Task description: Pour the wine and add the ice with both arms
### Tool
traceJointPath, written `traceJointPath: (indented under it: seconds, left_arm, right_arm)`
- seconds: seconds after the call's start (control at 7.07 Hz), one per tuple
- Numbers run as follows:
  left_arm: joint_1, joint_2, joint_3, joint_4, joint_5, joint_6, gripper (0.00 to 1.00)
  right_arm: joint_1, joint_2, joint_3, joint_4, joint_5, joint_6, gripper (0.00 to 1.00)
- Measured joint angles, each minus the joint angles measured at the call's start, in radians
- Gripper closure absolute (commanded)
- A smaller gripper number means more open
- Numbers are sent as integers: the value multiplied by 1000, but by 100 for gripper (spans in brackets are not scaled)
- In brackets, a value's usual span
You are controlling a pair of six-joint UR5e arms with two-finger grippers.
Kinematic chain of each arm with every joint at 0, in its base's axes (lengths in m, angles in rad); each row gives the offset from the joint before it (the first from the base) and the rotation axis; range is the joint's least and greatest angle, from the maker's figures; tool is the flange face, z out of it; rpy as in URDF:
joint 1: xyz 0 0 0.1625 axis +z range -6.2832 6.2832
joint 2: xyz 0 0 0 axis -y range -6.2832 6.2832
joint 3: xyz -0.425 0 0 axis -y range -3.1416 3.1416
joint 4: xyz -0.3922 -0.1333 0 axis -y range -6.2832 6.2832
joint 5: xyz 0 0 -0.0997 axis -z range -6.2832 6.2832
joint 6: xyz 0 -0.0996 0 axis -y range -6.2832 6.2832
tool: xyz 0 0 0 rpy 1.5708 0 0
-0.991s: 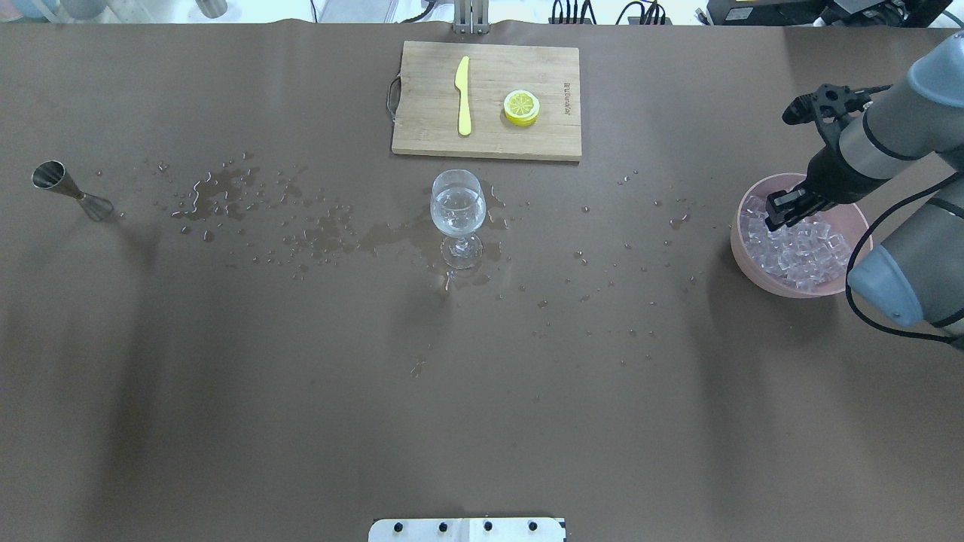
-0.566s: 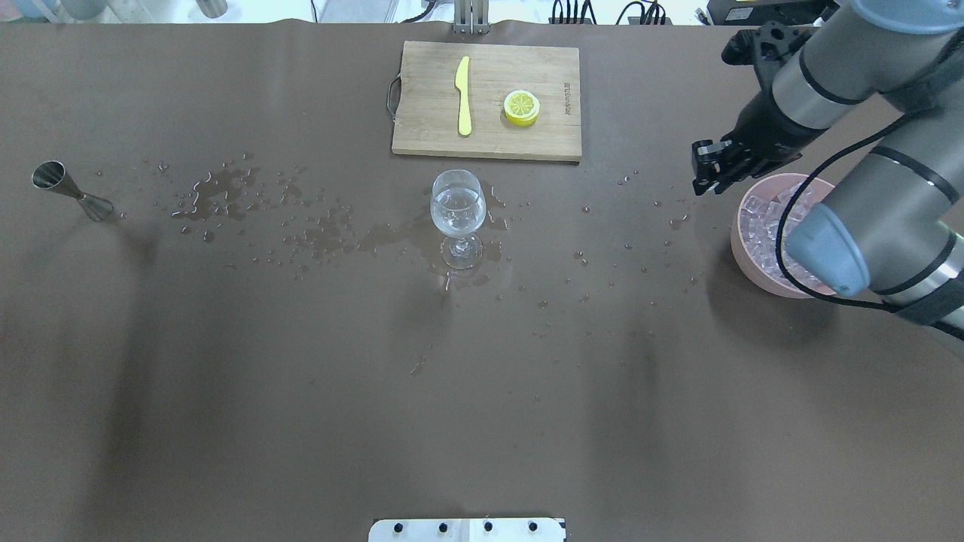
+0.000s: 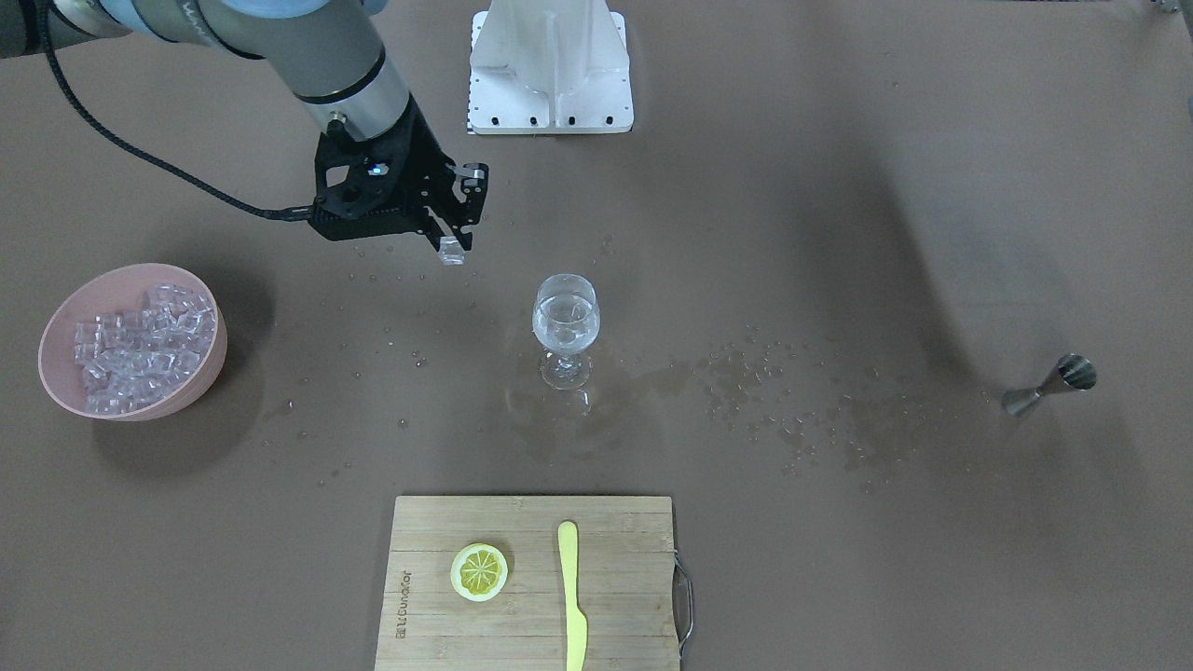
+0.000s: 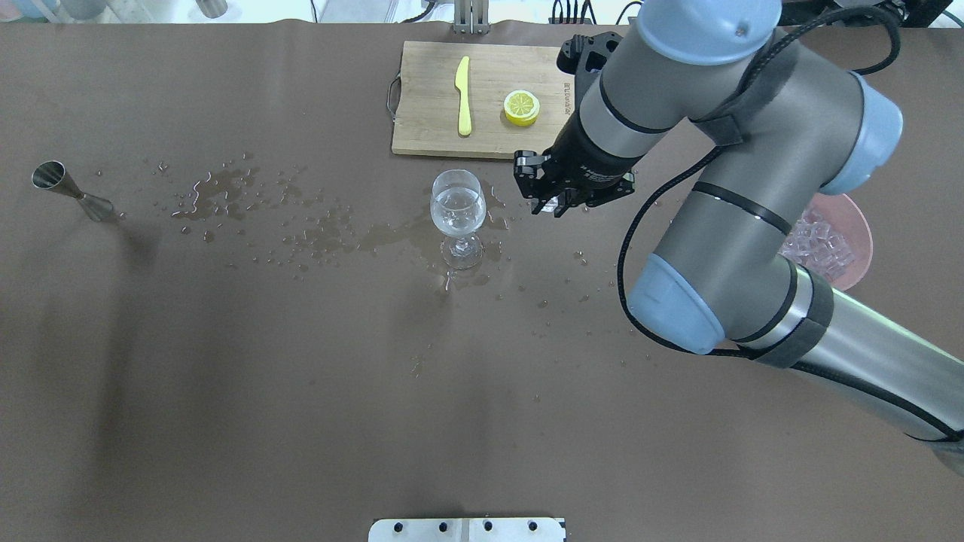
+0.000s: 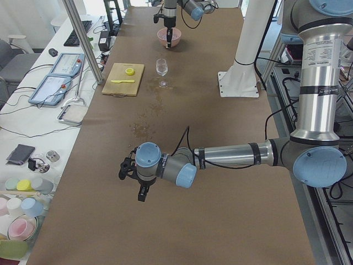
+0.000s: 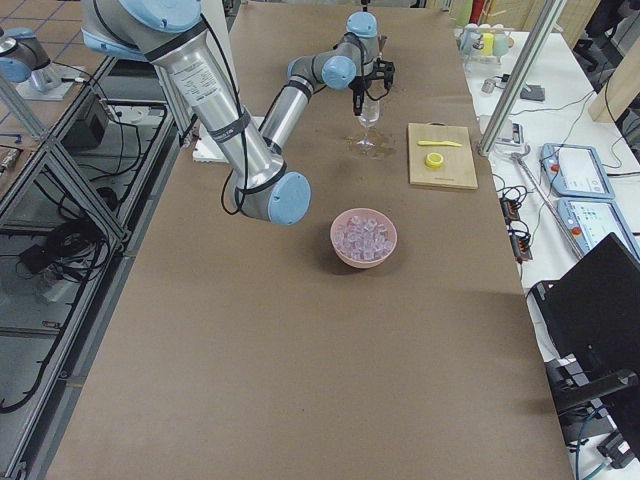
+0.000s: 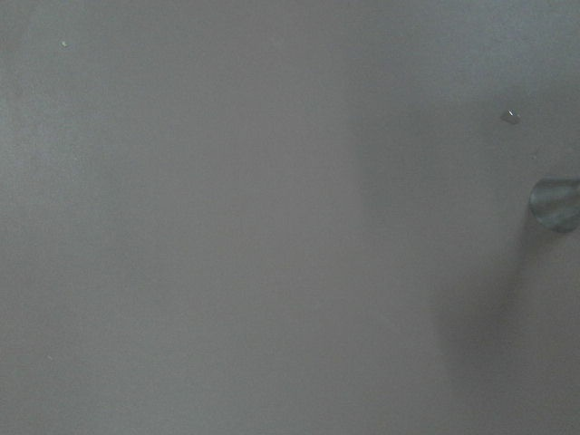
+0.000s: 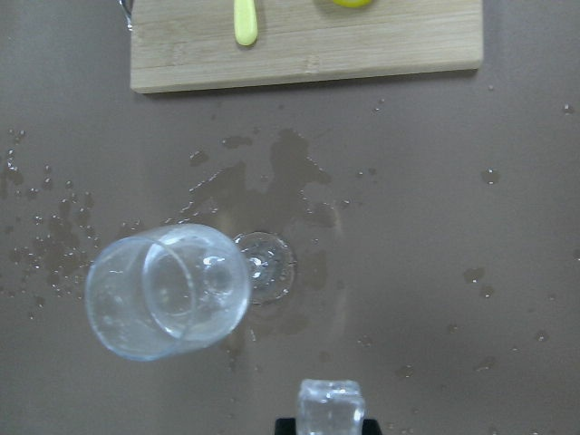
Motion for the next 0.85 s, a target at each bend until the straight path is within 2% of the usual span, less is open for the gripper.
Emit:
traceJointPath:
  seconds: [0.42, 0.85]
  left_arm:
    - [0, -3, -4, -3, -4, -4, 2]
    - [0, -2, -3, -4, -4, -4, 2]
  right_arm:
    - [-35, 138, -132, 17, -26, 63, 100]
    - [-39, 174, -199, 80, -29, 99, 100]
